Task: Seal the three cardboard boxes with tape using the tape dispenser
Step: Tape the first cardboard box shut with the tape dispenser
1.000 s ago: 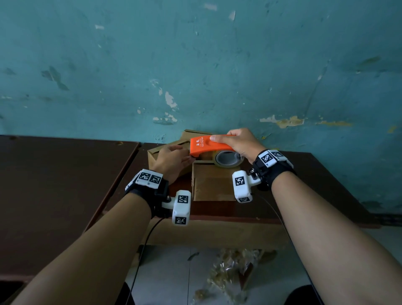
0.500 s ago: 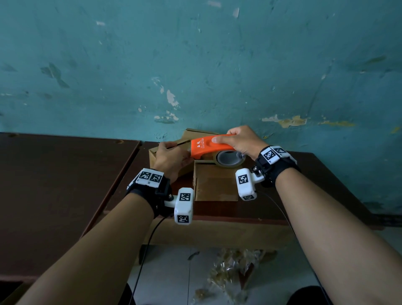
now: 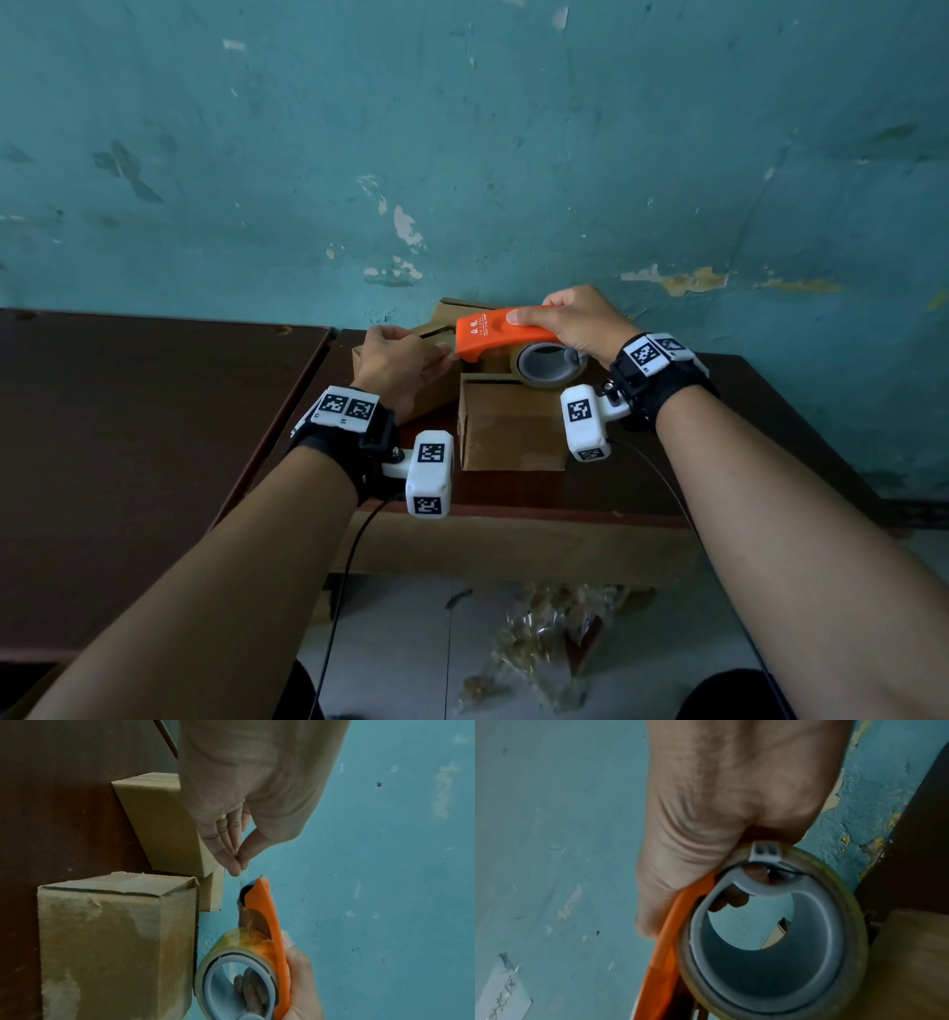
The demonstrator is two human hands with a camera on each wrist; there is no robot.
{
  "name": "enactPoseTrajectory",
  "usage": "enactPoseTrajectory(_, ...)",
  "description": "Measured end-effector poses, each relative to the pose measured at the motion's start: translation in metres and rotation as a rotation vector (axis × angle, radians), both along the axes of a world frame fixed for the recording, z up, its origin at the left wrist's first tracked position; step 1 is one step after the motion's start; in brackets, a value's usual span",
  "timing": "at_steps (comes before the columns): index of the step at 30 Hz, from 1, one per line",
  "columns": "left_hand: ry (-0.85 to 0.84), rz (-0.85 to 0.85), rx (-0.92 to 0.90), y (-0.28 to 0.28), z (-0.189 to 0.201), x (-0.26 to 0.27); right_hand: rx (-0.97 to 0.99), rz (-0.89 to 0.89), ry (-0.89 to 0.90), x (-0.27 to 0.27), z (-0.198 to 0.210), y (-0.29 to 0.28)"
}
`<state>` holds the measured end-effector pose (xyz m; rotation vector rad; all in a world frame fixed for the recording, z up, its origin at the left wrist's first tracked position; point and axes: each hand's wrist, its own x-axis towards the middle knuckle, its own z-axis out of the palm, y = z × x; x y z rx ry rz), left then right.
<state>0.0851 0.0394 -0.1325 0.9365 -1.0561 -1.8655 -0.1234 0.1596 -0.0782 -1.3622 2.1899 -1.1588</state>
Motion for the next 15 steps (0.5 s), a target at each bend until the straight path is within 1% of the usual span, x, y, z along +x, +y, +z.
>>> enactPoseTrajectory(7, 0.012, 0.038, 0.042, -0.003, -0.001, 0.004, 0.001, -0.009, 0.020, 0.003, -0.005, -0.003)
enactPoseTrajectory(11, 0.003, 0.070, 0.030, -0.015, -0.007, 0.018, -0.012, -0.050, 0.018, -0.012, -0.005, 0.004)
enactPoseTrajectory(15, -0.011, 0.060, 0.031, -0.017, -0.014, 0.023, 0.010, -0.034, 0.019, -0.017, -0.007, 0.006)
